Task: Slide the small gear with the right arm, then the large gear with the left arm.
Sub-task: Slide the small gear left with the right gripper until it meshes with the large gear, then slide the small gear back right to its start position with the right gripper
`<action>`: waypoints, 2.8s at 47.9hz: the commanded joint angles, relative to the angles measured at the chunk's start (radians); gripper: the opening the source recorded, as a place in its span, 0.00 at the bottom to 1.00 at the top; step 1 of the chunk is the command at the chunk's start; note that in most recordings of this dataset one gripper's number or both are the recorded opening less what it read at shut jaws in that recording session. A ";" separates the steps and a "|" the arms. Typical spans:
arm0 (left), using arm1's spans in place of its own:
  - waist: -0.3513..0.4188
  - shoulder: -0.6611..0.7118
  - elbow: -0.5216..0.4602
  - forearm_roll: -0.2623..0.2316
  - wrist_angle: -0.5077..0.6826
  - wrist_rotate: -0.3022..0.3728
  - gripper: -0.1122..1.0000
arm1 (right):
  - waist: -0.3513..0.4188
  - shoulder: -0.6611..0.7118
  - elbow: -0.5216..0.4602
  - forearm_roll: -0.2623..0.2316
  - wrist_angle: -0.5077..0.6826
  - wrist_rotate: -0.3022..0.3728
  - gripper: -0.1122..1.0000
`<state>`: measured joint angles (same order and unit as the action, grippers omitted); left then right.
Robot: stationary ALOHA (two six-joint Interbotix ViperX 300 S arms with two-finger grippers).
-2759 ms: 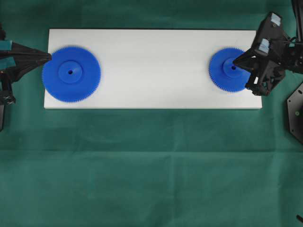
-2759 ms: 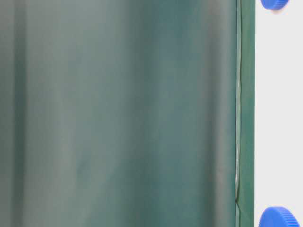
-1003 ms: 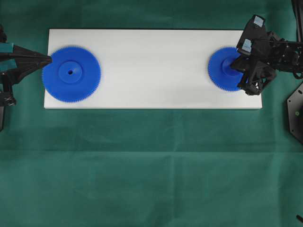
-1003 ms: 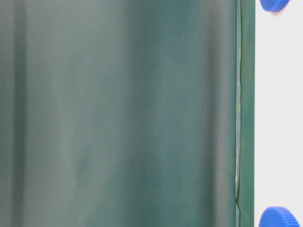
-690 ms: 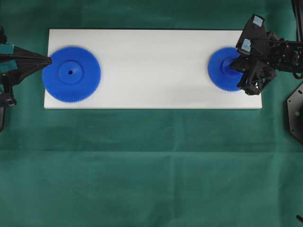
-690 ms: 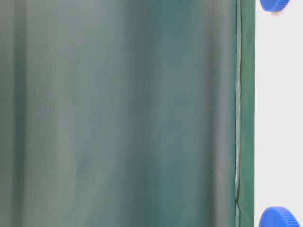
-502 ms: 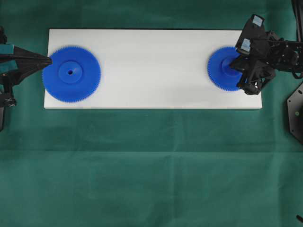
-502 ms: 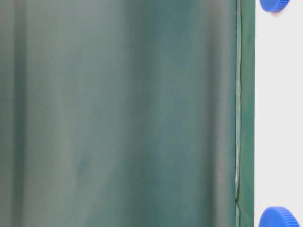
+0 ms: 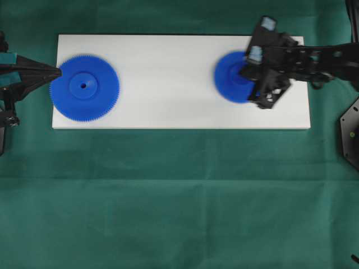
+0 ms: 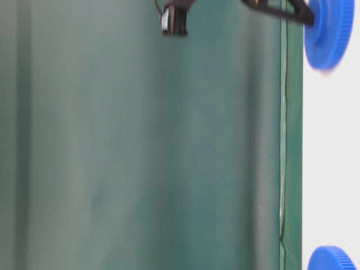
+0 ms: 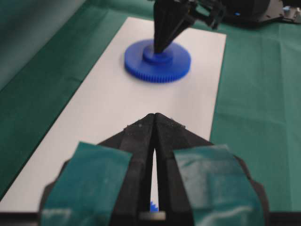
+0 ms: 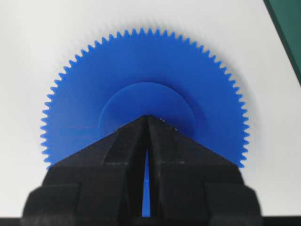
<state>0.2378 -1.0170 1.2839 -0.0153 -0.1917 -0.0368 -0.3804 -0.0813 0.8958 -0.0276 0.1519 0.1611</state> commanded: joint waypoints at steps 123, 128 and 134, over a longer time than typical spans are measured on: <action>0.002 0.005 0.032 -0.003 -0.006 -0.005 0.10 | 0.187 0.480 -0.574 -0.236 0.133 0.006 0.55; 0.002 0.003 0.035 -0.003 -0.006 -0.017 0.10 | 0.169 0.436 -0.491 -0.236 0.153 0.012 0.55; 0.002 -0.008 0.040 -0.003 -0.006 -0.035 0.10 | 0.141 0.368 -0.373 -0.233 0.160 0.071 0.55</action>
<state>0.2378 -1.0232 1.3330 -0.0169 -0.1917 -0.0629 -0.2102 0.3037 0.4080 -0.2654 0.2592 0.1963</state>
